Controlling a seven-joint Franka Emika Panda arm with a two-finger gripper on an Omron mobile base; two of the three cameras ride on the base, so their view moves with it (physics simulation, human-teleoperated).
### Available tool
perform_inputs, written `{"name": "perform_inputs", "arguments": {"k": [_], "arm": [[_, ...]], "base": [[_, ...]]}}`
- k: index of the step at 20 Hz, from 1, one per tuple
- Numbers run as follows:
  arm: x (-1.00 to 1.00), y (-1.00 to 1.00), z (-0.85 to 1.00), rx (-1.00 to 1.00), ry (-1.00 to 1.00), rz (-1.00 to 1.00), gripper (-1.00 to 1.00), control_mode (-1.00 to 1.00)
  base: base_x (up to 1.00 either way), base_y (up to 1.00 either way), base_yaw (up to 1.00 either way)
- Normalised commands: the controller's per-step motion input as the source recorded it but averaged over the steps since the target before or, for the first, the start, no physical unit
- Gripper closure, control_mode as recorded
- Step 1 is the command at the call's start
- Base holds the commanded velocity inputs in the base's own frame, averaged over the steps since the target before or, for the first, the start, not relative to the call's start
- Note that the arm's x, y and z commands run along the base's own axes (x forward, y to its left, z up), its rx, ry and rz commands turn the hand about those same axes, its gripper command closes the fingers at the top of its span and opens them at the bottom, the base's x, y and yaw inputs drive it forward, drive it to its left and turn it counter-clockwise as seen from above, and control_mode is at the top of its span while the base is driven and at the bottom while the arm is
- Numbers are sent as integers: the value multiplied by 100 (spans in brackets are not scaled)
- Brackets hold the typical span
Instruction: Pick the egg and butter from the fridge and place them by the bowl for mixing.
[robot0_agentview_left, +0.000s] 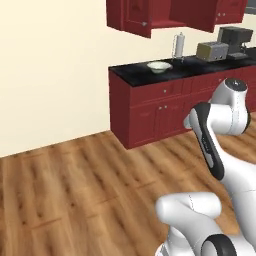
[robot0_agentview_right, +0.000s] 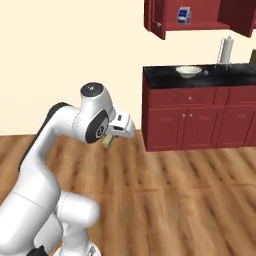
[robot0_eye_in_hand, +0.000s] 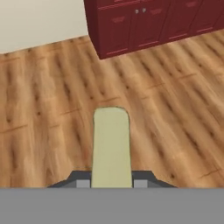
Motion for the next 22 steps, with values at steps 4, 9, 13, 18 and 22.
{"name": "perform_inputs", "arguments": {"k": [4, 9, 13, 18, 22], "arm": [[0, 0, 0, 0, 0, 0, 100, 100], [0, 0, 0, 0, 0, 0, 100, 100], [0, 0, 0, 0, 0, 0, 100, 100], [0, 0, 0, 0, 0, 0, 100, 100], [0, 0, 0, 0, 0, 0, 100, 100]], "base": [[88, 4, -11], [94, -3, 4], [94, -10, 9], [88, -25, 1], [84, -34, 1]]}}
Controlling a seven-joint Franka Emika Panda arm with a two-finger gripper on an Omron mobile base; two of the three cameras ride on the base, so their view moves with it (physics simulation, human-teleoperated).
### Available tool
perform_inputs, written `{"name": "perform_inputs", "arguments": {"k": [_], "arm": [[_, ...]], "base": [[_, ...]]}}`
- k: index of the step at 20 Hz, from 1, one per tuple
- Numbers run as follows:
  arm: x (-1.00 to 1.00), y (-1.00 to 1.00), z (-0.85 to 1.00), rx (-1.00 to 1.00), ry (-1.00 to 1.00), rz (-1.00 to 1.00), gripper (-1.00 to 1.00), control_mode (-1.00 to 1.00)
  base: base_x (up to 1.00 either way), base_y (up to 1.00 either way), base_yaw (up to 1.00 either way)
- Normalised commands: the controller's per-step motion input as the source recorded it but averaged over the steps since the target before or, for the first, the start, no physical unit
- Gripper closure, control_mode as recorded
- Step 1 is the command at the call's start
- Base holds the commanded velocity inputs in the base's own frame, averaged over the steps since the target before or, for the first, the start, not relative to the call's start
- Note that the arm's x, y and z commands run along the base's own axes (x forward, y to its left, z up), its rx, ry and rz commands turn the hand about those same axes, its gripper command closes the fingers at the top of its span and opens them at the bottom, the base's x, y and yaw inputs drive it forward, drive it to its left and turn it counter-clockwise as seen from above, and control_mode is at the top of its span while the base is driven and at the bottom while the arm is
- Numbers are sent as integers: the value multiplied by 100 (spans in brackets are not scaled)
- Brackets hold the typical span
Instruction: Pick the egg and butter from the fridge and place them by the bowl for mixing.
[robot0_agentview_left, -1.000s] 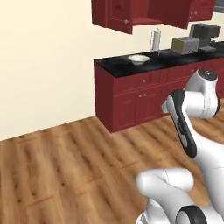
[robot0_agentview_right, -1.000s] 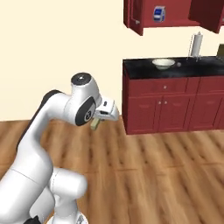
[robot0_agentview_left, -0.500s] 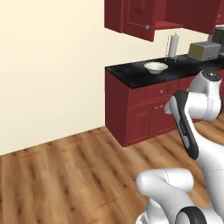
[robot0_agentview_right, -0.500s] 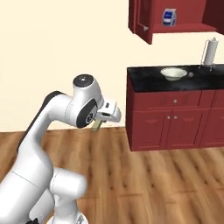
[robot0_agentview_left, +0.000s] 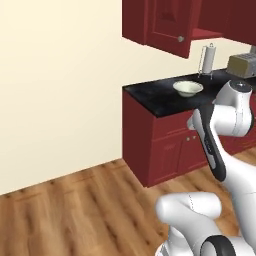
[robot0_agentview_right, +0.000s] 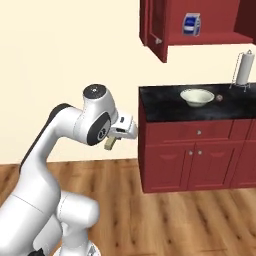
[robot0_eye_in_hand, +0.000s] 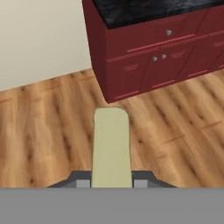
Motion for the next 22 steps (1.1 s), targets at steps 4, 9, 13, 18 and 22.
{"name": "perform_inputs", "arguments": {"k": [4, 9, 13, 18, 22], "arm": [[0, 0, 0, 0, 0, 0, 100, 100], [0, 0, 0, 0, 0, 0, 100, 100], [0, 0, 0, 0, 0, 0, 100, 100], [0, 0, 0, 0, 0, 0, 100, 100], [0, 0, 0, 0, 0, 0, 100, 100]], "base": [[69, -45, 2], [48, -61, 0], [38, -68, 0], [48, -61, 1], [56, -42, 20]]}}
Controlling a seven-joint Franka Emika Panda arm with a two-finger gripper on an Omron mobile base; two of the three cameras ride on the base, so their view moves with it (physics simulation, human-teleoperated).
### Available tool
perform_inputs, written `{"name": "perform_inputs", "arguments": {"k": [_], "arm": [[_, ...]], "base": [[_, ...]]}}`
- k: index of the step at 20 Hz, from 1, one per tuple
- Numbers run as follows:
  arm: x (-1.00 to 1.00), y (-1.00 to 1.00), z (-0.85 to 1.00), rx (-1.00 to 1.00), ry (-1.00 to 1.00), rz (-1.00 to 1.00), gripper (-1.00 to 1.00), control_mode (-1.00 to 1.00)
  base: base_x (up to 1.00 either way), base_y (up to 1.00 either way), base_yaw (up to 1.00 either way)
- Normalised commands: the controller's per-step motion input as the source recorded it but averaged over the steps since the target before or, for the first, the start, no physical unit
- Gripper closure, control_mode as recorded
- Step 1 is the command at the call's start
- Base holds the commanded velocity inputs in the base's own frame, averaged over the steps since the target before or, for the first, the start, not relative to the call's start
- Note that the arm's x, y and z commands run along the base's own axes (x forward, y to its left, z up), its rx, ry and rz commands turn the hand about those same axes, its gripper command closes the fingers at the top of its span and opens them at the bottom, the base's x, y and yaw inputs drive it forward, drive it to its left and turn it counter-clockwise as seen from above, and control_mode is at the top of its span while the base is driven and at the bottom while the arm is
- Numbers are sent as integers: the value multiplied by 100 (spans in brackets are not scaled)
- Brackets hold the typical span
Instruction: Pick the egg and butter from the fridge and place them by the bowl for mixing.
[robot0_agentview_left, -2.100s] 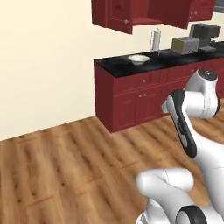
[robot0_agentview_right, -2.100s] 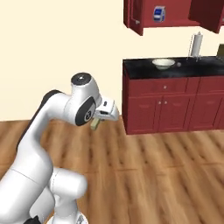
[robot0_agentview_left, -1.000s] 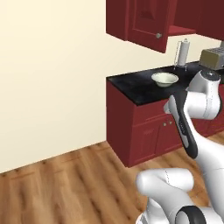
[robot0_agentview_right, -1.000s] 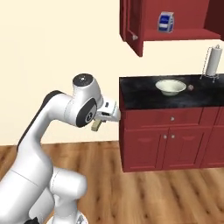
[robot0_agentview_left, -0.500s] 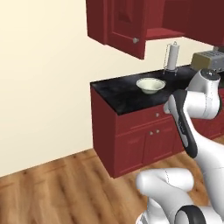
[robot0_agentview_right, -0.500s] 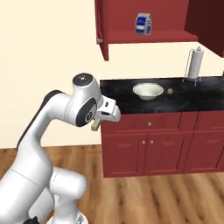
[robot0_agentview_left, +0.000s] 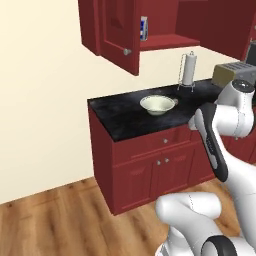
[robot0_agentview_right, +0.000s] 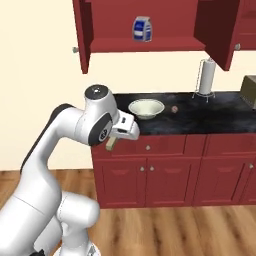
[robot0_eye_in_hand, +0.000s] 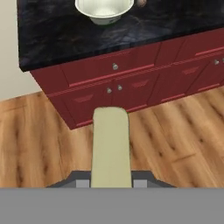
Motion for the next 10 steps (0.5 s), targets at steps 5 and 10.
{"name": "perform_inputs", "arguments": {"k": [5, 10], "arm": [[0, 0, 0, 0, 0, 0, 100, 100], [0, 0, 0, 0, 0, 0, 100, 100]], "base": [[57, -41, 21], [56, -46, 13]]}}
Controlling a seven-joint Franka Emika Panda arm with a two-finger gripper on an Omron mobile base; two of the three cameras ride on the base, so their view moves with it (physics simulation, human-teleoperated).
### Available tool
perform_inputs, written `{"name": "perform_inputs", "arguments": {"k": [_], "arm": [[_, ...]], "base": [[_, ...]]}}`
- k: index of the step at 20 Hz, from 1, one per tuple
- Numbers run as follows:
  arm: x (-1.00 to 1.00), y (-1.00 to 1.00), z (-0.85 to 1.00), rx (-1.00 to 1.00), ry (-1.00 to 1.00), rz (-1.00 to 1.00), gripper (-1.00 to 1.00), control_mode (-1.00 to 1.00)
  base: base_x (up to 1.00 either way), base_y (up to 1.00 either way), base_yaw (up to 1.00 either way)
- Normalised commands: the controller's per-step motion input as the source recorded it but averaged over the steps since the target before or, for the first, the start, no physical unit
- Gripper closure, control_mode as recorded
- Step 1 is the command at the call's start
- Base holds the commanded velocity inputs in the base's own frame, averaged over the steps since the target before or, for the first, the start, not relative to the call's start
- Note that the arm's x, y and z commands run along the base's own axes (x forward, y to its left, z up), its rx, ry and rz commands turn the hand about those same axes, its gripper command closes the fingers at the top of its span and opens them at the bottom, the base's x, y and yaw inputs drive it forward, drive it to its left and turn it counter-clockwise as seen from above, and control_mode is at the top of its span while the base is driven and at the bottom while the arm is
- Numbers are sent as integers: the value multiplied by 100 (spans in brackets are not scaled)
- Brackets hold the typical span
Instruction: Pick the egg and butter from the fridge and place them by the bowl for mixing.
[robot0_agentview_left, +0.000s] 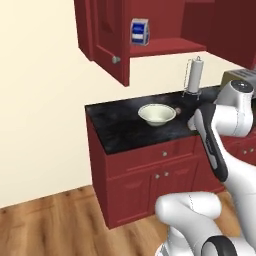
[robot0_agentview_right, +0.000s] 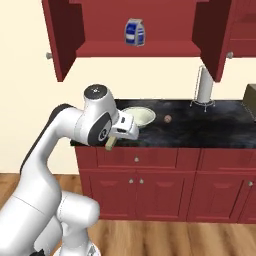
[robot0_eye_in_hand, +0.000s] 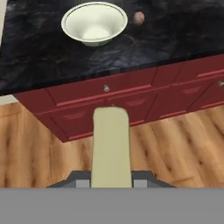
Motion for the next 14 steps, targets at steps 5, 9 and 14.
{"name": "perform_inputs", "arguments": {"k": [5, 9, 14], "arm": [[0, 0, 0, 0, 0, 0, 100, 100], [0, 0, 0, 0, 0, 0, 100, 100], [0, 0, 0, 0, 0, 0, 100, 100]], "base": [[59, -39, 14], [63, -24, 26], [56, -26, 29]]}}
